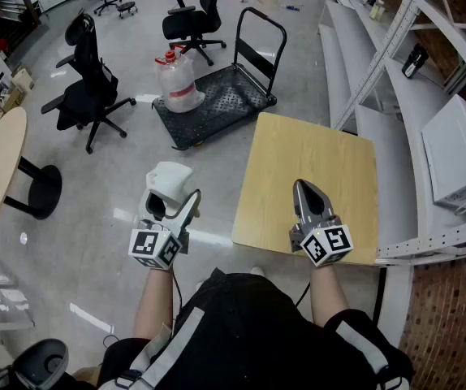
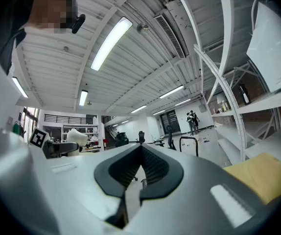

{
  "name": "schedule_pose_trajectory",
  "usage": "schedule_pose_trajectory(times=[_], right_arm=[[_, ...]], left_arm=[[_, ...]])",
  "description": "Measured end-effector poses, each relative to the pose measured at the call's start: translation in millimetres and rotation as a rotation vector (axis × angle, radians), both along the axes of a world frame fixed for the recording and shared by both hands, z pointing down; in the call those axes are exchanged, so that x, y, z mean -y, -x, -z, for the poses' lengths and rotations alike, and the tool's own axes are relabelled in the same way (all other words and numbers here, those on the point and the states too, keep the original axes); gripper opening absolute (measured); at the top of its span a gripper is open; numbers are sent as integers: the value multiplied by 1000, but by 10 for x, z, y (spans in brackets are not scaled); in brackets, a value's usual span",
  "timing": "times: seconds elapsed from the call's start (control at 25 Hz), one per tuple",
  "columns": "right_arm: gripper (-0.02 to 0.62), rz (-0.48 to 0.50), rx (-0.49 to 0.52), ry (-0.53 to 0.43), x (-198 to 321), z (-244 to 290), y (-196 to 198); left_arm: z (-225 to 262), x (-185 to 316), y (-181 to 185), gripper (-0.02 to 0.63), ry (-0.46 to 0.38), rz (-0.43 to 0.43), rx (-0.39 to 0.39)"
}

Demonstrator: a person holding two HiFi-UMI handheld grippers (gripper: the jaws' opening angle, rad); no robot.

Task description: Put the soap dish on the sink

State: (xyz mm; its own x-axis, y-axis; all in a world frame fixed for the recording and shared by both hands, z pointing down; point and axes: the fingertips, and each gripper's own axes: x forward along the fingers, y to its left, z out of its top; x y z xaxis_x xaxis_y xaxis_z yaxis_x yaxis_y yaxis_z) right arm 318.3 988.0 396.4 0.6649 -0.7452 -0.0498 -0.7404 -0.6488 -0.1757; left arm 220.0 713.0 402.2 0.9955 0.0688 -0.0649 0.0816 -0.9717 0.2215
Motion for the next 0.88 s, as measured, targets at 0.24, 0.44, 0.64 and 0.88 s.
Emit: schedule_pose_trajectory(times=[0.24, 0.44, 0.64, 0.88], right_arm=[[6, 15, -7, 0, 69, 13, 28], [6, 36, -2, 2, 171, 13, 34], [6, 127, -5, 0, 494, 36, 130], [6, 212, -11, -30, 1027, 71, 235]], left_arm=[[-8, 56, 50, 474, -2, 10, 2], [-5, 136, 120, 474, 7, 32, -4], [24, 325, 289, 474, 4, 74, -13], [0, 743, 664, 474, -2, 170, -11]])
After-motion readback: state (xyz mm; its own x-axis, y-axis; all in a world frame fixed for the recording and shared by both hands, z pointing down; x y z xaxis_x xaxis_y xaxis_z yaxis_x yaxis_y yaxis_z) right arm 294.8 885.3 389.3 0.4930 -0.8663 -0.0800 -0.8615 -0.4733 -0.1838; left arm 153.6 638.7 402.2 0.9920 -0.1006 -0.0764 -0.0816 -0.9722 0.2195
